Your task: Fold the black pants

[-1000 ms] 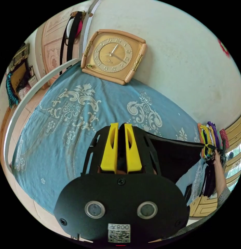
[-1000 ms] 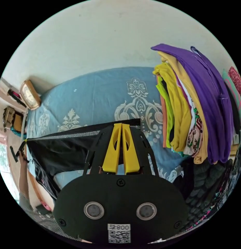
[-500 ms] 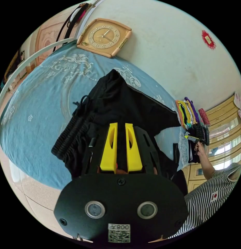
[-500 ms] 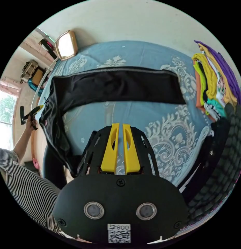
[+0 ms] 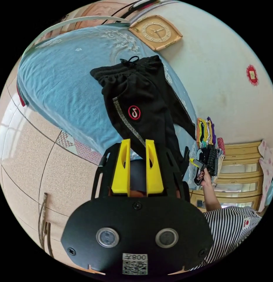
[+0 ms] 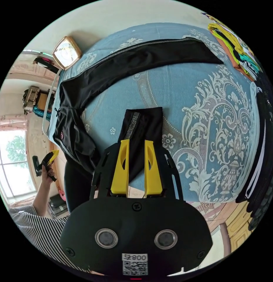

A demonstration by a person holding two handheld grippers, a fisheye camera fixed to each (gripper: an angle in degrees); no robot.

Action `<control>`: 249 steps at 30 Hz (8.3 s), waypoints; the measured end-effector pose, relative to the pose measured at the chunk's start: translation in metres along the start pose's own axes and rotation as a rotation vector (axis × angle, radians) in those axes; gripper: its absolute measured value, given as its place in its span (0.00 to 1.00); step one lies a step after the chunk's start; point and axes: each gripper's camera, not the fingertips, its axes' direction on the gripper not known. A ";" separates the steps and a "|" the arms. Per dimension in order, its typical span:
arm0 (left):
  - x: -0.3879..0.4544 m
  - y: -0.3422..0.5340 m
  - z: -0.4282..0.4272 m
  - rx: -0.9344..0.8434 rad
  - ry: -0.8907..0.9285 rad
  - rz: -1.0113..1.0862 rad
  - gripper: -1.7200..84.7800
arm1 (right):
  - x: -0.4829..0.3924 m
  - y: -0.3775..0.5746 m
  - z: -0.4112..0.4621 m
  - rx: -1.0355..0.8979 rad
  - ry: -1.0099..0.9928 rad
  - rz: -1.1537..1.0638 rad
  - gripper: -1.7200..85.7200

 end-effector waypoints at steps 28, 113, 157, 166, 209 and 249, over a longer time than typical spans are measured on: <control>-0.107 0.027 -0.051 0.040 0.117 -0.160 0.05 | 0.049 0.072 0.035 -0.057 -0.072 0.041 0.02; 0.515 -0.205 0.141 -0.039 -0.145 0.581 0.10 | 0.060 -0.094 -0.095 0.254 0.292 0.164 0.08; 0.358 -0.144 0.116 0.184 -0.047 0.303 0.17 | -0.308 -0.234 -0.131 0.221 -0.126 -0.407 0.10; 0.227 -0.122 0.072 0.249 0.085 0.165 0.17 | -0.517 -0.285 -0.053 -0.022 -0.181 -0.749 0.10; -0.155 0.043 -0.050 0.256 0.149 0.036 0.08 | -0.953 -0.361 -0.073 -0.071 0.269 -1.103 0.08; -0.030 0.051 -0.121 0.492 -0.385 0.143 0.03 | -0.757 -0.184 -0.145 0.004 0.124 -0.858 0.02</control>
